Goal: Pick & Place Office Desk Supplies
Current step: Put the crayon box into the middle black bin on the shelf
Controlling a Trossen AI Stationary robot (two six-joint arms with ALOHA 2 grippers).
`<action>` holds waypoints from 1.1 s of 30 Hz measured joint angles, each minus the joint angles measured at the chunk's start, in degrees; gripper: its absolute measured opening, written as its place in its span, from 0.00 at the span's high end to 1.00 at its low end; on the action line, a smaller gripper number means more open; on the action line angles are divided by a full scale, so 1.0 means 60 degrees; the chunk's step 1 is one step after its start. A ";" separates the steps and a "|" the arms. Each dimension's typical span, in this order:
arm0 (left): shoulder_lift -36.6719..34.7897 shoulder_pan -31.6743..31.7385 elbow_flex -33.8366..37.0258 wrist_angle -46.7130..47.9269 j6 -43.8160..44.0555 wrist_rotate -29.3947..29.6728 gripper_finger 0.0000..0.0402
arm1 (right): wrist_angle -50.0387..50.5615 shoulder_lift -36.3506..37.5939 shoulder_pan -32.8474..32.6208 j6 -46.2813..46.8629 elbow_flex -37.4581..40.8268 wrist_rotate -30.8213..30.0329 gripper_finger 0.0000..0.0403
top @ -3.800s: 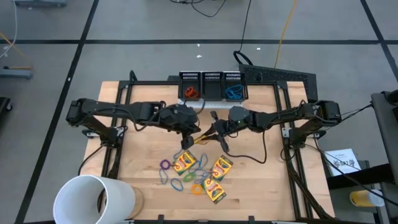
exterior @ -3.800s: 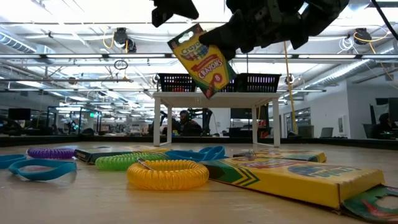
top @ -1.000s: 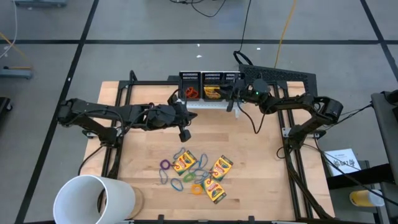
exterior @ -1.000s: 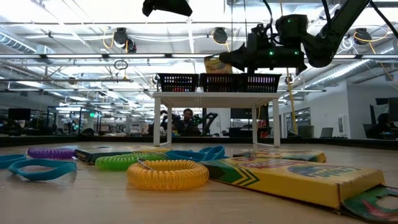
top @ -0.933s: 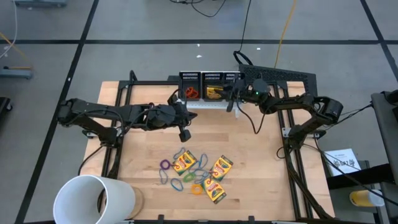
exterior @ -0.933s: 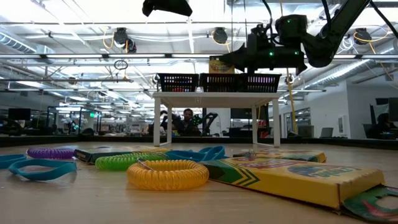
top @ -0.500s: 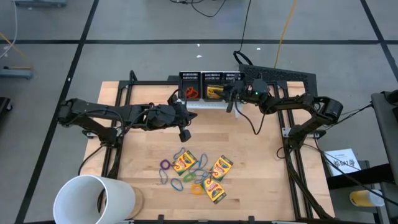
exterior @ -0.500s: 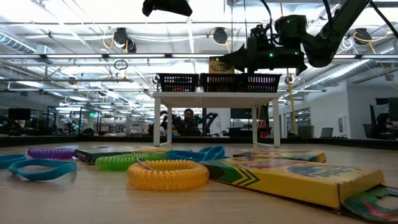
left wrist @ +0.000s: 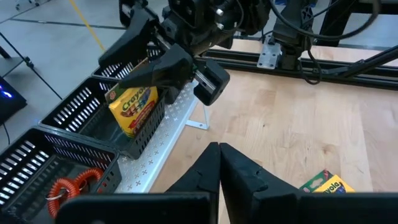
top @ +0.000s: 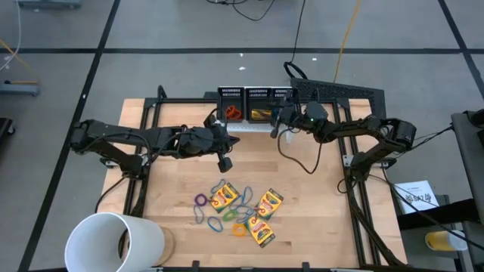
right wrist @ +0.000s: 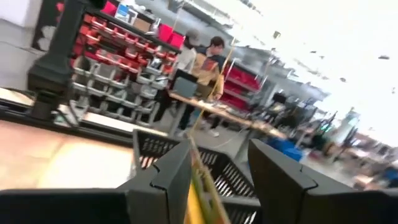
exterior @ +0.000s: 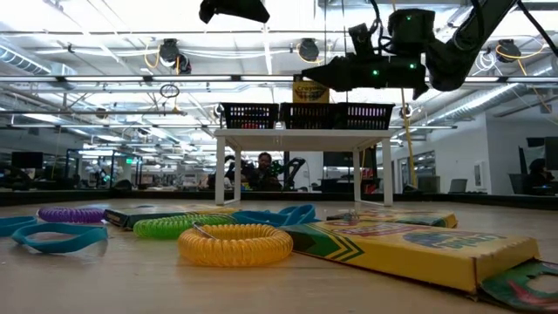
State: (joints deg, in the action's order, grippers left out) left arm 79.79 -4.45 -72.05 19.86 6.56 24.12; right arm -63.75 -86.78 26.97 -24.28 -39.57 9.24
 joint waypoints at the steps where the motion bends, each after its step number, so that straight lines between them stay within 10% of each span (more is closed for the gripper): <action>1: 0.0000 0.0000 0.0000 0.0000 0.0016 0.0000 0.94 | -0.0035 0.0021 -0.0049 -0.0167 0.0000 -0.0097 0.62; 16: 0.0000 -0.0003 0.0000 0.0000 -0.0002 -0.0001 0.99 | 0.0066 0.0730 -0.0580 -0.1390 -0.0004 -0.2850 0.62; 33: 0.0002 -0.0003 0.0000 0.0000 -0.0016 -0.0001 0.92 | 0.4301 0.2896 -0.1673 0.0088 -0.0004 -0.1506 0.62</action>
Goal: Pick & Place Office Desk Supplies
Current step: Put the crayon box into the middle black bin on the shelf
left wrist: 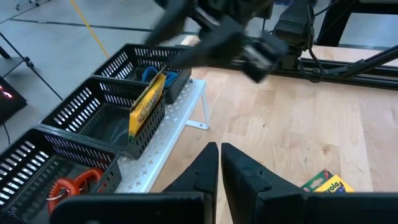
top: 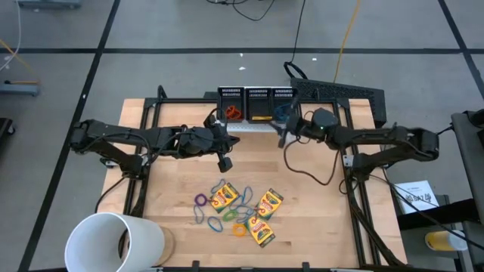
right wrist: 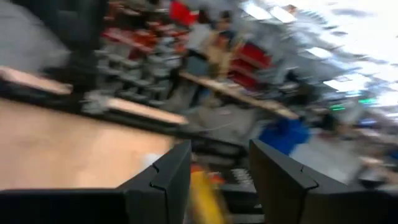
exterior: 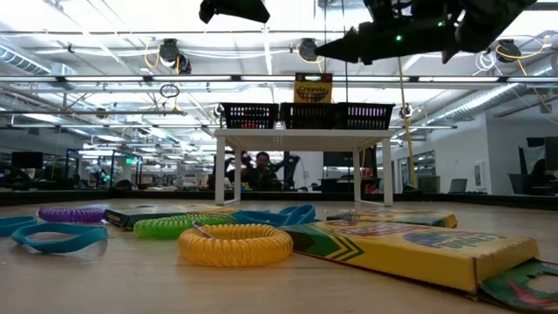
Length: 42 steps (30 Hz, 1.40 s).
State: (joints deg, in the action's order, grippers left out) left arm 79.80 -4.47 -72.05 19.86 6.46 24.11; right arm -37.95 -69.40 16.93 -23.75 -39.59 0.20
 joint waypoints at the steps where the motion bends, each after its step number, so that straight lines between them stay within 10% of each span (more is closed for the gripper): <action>1: -0.0002 0.0002 0.0000 0.0000 -0.0004 0.0000 0.92 | 0.0173 0.0110 -0.0115 0.0064 0.0000 -0.0023 0.62; 15: 0.0002 0.0000 0.0000 -0.0040 0.0015 -0.0002 0.92 | 0.1827 0.0466 -0.1311 0.1052 -0.0280 0.0940 0.62; 28: 0.0002 0.0011 0.0000 -0.0102 0.0112 -0.0002 0.92 | 0.5301 -0.1022 -0.1297 -0.0666 -0.2470 -0.1651 0.97; 42: 0.0002 0.0011 0.0000 -0.0080 0.0153 0.0002 0.92 | 0.4842 -0.1206 -0.0185 -0.1328 -0.2470 -0.2507 0.99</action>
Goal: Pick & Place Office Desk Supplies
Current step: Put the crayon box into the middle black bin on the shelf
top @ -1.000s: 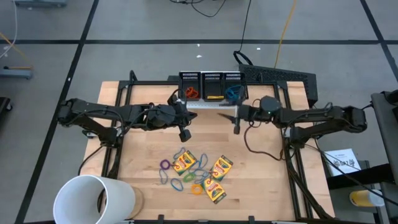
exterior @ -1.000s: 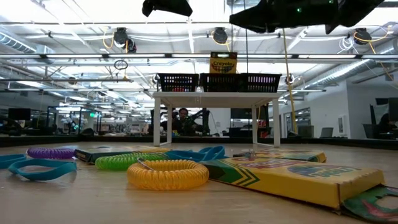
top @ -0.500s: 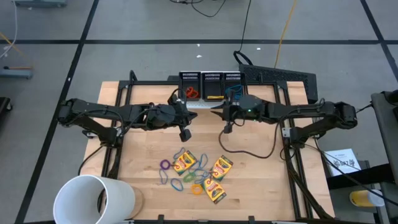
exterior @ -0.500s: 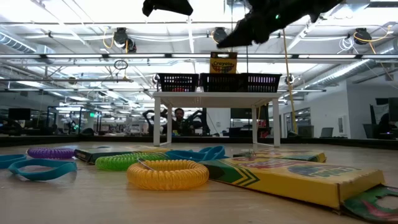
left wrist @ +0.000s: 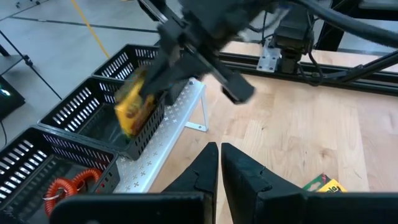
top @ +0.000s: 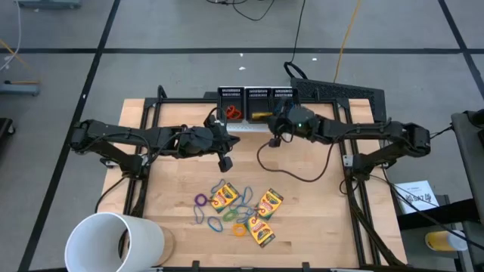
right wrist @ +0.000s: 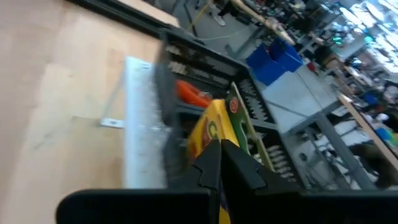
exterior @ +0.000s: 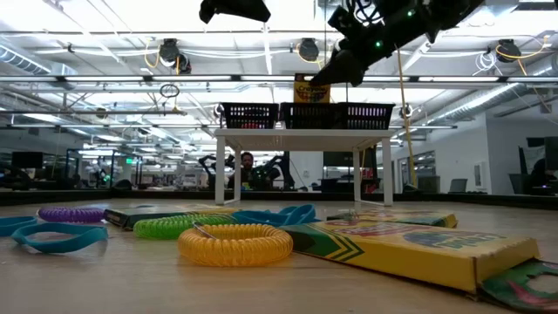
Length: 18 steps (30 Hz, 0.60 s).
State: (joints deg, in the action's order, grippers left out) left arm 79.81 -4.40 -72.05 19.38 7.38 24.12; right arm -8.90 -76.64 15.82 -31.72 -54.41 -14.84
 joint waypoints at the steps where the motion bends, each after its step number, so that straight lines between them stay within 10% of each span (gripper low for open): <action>1: 0.0000 0.0000 0.0000 0.0000 0.0000 0.0000 0.92 | -0.0023 0.0000 0.0166 -0.0089 0.0000 -0.0001 1.00; 18: 0.0000 0.0000 0.0000 0.0004 0.0047 0.0000 0.92 | -0.0470 0.0057 0.0938 -0.0339 -0.0001 -0.0016 1.00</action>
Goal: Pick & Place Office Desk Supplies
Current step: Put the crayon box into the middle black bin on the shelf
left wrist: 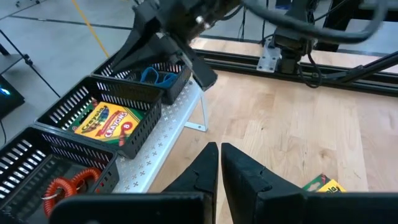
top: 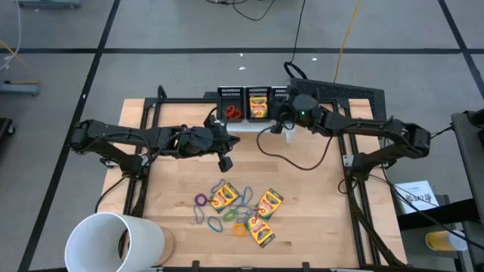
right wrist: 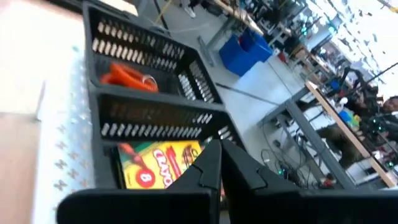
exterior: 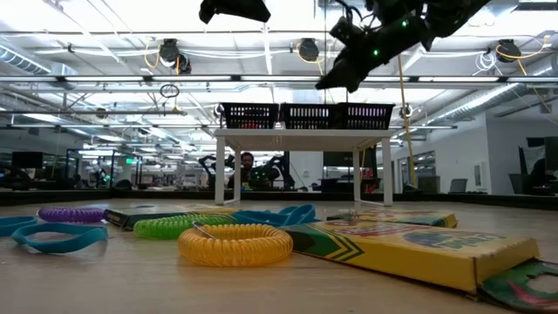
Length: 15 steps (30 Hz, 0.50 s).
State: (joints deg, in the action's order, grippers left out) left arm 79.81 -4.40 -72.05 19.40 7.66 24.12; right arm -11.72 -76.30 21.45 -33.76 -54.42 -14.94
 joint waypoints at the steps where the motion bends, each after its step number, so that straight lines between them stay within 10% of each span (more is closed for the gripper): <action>1: 0.0000 0.0000 0.0000 0.0001 0.0000 -0.0001 0.92 | 0.0076 0.0102 -0.0116 0.0000 0.0001 -0.0004 1.00; 15: -0.0182 -0.0593 0.0613 0.0746 0.0805 -0.0141 0.92 | 0.2254 0.3368 -0.2085 0.2392 0.0763 0.1548 1.00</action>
State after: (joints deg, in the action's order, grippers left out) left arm 78.72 -7.96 -68.37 23.88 12.49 23.27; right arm 1.80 -56.09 8.94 -19.41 -49.84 -5.65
